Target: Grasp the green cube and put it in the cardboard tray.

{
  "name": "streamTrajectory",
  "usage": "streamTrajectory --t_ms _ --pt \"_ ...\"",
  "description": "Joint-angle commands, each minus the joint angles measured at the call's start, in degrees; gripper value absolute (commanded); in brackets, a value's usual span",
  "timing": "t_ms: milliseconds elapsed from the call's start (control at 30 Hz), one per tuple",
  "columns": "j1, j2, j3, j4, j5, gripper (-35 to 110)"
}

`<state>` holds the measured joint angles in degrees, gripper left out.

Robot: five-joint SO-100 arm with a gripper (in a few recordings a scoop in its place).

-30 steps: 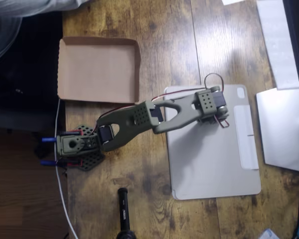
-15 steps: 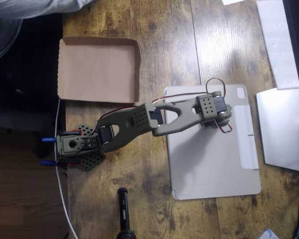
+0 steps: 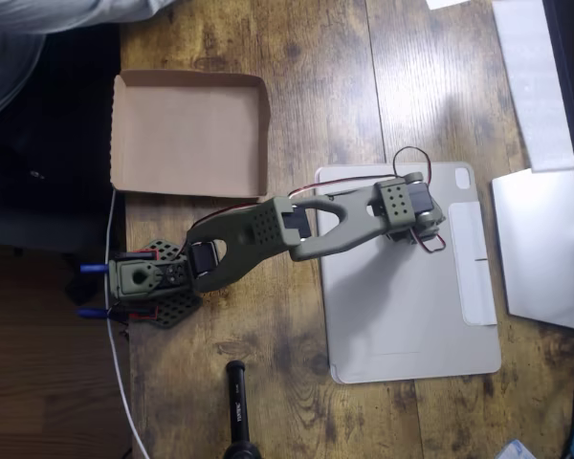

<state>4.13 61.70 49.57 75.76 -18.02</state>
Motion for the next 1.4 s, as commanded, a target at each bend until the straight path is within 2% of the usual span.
streamTrajectory --t_ms 0,967,1367 --pt "0.3 4.3 1.4 0.1 -0.9 7" --pt "-0.3 5.4 2.1 0.4 -0.1 6" --pt "-5.0 6.9 -2.6 7.2 2.2 6"
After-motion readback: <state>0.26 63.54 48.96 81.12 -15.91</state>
